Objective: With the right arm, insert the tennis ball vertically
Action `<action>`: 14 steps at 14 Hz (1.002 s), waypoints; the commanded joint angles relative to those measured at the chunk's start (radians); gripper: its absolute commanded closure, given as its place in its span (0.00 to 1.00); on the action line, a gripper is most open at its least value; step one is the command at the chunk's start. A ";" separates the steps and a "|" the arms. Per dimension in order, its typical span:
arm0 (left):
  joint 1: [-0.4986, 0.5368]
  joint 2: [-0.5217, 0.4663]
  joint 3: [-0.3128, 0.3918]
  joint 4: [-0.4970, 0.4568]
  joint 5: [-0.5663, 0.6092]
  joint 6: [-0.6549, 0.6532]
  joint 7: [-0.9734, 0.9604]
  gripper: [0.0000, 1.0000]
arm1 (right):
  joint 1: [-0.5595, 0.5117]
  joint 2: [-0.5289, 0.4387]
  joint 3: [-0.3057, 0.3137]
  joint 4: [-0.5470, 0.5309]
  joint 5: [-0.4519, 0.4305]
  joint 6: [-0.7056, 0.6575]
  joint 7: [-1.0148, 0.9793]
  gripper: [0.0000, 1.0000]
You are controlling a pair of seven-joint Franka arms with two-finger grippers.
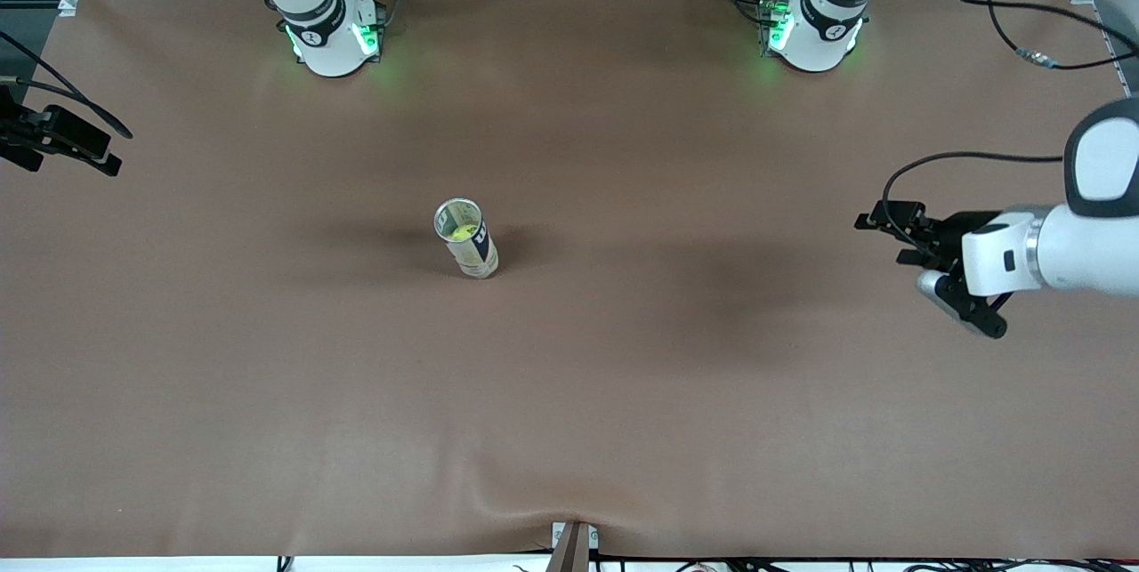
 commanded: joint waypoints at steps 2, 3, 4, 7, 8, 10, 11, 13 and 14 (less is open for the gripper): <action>-0.058 -0.123 0.007 -0.023 0.093 -0.050 -0.216 0.00 | 0.005 -0.012 -0.005 -0.005 0.003 0.006 -0.009 0.00; -0.061 -0.150 0.005 -0.045 0.099 -0.088 -0.259 0.00 | 0.008 -0.011 -0.003 -0.005 0.003 0.004 -0.009 0.00; -0.066 -0.198 0.007 -0.079 0.099 -0.102 -0.312 0.00 | 0.012 -0.009 -0.003 -0.007 0.003 0.001 -0.010 0.00; -0.078 -0.328 0.013 -0.151 0.151 -0.102 -0.362 0.00 | 0.016 -0.009 -0.006 -0.005 0.002 0.003 -0.010 0.00; -0.080 -0.327 0.031 -0.142 0.192 -0.101 -0.362 0.00 | 0.014 -0.009 -0.008 -0.003 0.002 0.004 -0.010 0.00; -0.095 -0.312 0.079 -0.133 0.295 -0.055 -0.362 0.00 | 0.017 -0.008 -0.008 -0.003 -0.003 0.006 -0.010 0.00; -0.101 -0.313 0.098 -0.135 0.310 -0.017 -0.361 0.00 | 0.017 -0.008 -0.008 -0.003 -0.003 0.006 -0.010 0.00; -0.110 -0.321 0.117 -0.135 0.307 -0.015 -0.363 0.00 | 0.014 -0.008 -0.008 -0.003 -0.003 0.006 -0.010 0.00; -0.124 -0.338 0.116 -0.138 0.315 -0.016 -0.368 0.00 | 0.014 -0.008 -0.008 -0.003 -0.003 0.006 -0.010 0.00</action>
